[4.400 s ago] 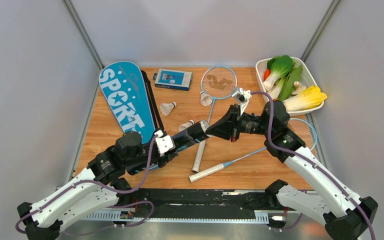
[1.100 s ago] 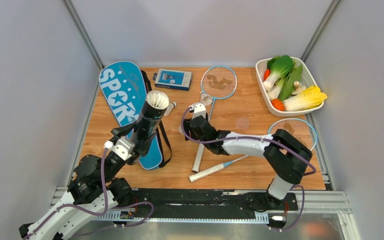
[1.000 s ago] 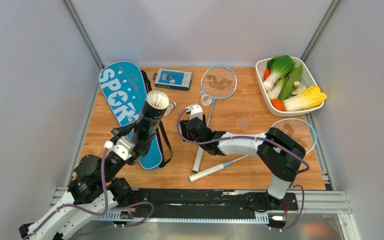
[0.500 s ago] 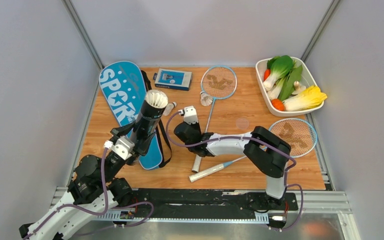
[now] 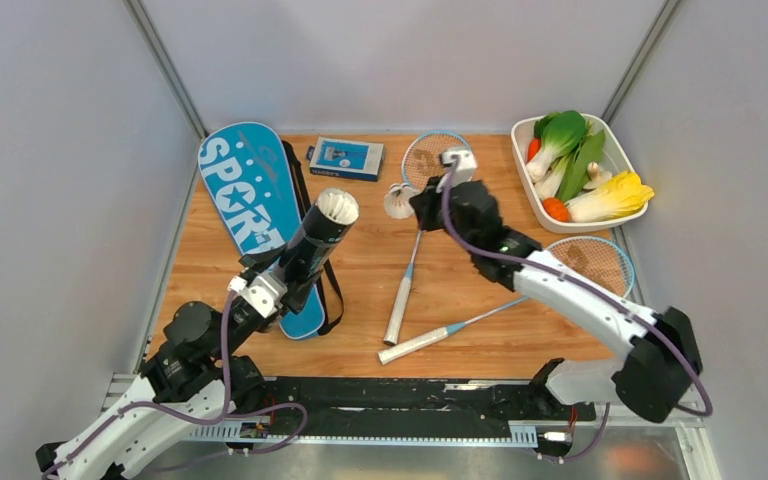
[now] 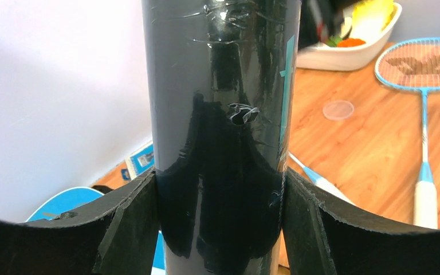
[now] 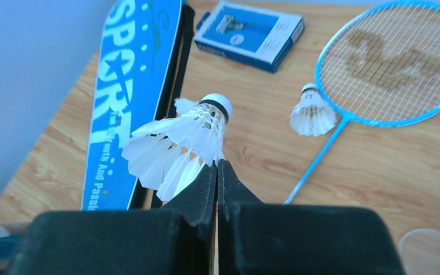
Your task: Pack up the badminton gear
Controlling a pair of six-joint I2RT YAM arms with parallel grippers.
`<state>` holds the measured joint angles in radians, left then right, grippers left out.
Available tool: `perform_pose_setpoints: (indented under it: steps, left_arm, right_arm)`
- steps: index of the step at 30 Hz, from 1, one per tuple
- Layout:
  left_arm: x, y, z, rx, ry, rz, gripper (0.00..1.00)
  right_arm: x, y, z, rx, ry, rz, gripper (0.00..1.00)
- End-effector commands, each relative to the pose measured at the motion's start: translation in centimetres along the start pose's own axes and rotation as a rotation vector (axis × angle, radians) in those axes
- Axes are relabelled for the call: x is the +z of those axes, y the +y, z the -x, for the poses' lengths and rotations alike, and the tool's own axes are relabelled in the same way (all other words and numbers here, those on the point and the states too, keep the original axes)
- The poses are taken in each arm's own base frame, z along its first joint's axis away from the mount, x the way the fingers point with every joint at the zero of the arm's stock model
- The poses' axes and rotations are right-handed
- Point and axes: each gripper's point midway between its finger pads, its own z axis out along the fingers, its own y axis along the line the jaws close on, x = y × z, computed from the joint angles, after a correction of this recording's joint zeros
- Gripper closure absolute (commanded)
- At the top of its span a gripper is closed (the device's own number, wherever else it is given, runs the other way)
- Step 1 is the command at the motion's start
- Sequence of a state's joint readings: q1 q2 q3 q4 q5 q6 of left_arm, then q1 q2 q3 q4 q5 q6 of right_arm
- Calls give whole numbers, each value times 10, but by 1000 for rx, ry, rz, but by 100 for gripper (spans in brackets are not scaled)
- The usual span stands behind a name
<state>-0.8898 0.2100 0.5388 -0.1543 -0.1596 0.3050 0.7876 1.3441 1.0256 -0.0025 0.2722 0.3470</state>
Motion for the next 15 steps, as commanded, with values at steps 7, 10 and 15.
perform_pose_setpoints:
  steps: [7,10,15]
  left_arm:
    - [12,-32,-3,55,36,-189,46]
    - [13,-41,-11,81,69,-242,46]
    - [13,-44,-13,127,73,-273,45]
  right_arm:
    - [-125,18,101,-9,-78,515,100]
    - [-158,43,108,-31,-57,668,100]
    - [-195,65,102,-43,-4,828,100]
